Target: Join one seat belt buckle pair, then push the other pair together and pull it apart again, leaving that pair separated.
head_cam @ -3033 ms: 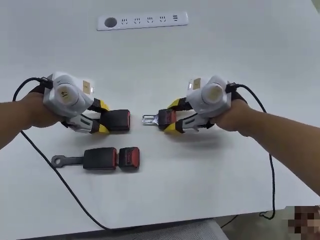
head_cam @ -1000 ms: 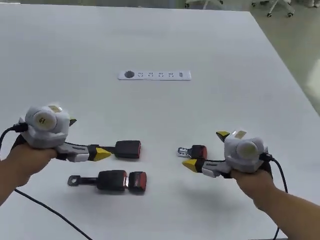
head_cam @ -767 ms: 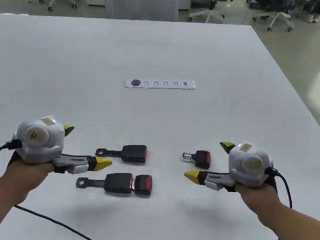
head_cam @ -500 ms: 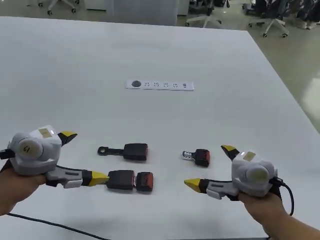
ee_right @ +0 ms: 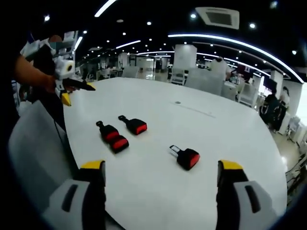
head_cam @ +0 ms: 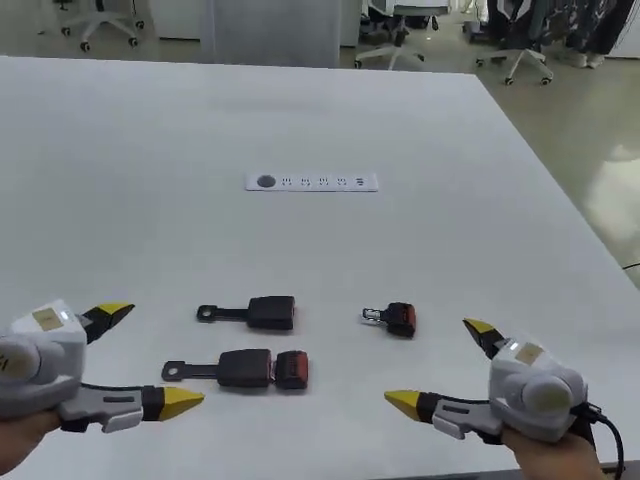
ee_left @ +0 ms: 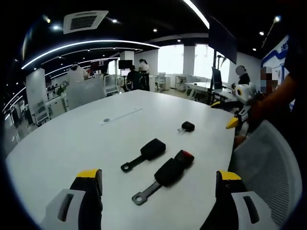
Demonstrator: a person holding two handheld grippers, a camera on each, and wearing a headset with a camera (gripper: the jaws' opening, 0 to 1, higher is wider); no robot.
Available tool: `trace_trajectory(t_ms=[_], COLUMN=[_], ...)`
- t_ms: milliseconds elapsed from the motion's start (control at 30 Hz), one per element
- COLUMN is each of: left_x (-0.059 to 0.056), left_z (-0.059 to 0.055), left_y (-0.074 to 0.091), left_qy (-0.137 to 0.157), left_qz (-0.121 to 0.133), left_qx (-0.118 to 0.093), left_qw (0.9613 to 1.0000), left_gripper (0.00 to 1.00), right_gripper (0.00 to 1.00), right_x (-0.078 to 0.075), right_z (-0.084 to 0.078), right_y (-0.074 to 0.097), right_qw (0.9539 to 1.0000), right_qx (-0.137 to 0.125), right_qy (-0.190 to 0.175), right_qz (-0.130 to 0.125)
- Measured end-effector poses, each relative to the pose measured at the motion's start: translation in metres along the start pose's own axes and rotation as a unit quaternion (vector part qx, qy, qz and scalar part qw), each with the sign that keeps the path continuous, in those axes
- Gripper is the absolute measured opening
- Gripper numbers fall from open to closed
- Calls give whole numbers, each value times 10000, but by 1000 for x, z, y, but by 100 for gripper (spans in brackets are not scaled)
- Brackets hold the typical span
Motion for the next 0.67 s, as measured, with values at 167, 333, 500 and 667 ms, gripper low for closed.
trace_trajectory(t_ms=[167,333,500,667], left_x=[-10,-10,-8,-6], left_z=[-12,-21,-18,-13], left_y=[3,1,2,4], left_qy=[202,207,261,227], left_qz=[-284,-253,-150,-77], left_qx=[-34,119,39,-23], left_qw=[9994,9994,9995,9997], left_gripper=[100,100,100,100], right_gripper=[99,100,100,100], right_x=[0,3,8,14], right_z=[-6,-12,-9,-3], right_y=[9,10,7,4], right_qw=[10000,9998,9997,9995], right_qx=[20,129,117,41], right_qy=[0,19,-43,-30], right_qz=[-4,137,215,300])
Point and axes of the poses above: the centre of the closed fingertips' face, and the gripper's own axes: y roughly backward along the fingers, x roughly to its left, z roughly out of its top, the point moved 9 cm from there along y, roughly backward along the fingers, and after that the axes turned 9 degrees about -z, right-handed, at the moved point
